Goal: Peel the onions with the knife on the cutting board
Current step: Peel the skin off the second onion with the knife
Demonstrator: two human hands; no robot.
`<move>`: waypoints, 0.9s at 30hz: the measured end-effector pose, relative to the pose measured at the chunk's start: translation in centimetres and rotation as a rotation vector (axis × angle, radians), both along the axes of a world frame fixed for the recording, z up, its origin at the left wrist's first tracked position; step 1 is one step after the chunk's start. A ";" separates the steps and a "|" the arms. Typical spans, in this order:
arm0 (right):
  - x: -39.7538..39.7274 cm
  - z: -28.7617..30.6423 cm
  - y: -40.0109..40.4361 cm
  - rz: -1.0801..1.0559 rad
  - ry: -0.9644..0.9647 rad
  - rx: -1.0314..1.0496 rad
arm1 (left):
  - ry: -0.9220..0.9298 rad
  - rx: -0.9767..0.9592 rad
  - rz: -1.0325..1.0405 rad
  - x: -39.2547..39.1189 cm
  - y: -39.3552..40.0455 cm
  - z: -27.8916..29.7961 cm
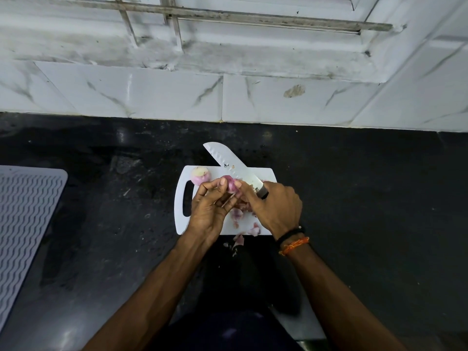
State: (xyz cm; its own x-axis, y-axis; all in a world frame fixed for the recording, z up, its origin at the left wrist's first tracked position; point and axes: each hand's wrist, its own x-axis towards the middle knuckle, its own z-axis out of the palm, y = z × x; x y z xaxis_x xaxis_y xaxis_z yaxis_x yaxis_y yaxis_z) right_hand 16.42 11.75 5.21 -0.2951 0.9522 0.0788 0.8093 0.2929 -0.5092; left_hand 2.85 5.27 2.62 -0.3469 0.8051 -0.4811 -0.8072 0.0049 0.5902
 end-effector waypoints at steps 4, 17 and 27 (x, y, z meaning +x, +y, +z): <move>-0.2 0.1 0.1 -0.036 -0.028 -0.056 | 0.010 -0.001 -0.002 0.2 0.0 0.5; 0.8 -1.1 -1.2 0.113 0.017 -0.068 | 0.003 0.007 0.005 0.7 0.3 1.5; 2.4 -1.0 0.1 0.007 0.103 -0.093 | -0.141 0.055 0.087 0.3 0.2 0.9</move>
State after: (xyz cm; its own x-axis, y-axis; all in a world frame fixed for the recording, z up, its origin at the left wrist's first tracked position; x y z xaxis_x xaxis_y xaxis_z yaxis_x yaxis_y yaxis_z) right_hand 18.79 11.83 4.25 -0.2967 0.9548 0.0210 0.7492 0.2463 -0.6149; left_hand 3.11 5.50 3.50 -0.3483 0.8017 -0.4857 -0.8780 -0.0976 0.4685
